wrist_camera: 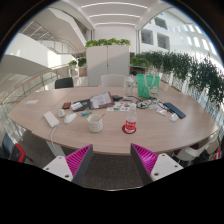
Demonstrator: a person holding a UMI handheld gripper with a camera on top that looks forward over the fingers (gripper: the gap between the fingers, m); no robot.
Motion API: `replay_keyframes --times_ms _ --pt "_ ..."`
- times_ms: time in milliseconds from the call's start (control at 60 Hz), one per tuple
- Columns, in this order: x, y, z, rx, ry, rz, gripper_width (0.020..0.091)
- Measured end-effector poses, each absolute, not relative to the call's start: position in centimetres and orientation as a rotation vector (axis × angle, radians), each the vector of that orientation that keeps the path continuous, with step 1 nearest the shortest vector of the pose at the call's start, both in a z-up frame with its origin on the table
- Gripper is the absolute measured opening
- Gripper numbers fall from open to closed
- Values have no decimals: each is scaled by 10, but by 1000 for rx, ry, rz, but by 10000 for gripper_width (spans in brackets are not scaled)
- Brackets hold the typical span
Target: Pour water
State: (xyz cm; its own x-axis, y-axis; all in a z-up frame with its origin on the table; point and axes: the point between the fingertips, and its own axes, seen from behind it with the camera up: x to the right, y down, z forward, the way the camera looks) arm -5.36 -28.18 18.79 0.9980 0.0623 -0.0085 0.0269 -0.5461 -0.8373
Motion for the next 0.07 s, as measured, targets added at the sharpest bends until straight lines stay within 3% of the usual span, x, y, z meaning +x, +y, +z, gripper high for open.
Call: replay_keyframes --times_ms 67 --pt "-58 -286 193 -2146 -83 28 841"
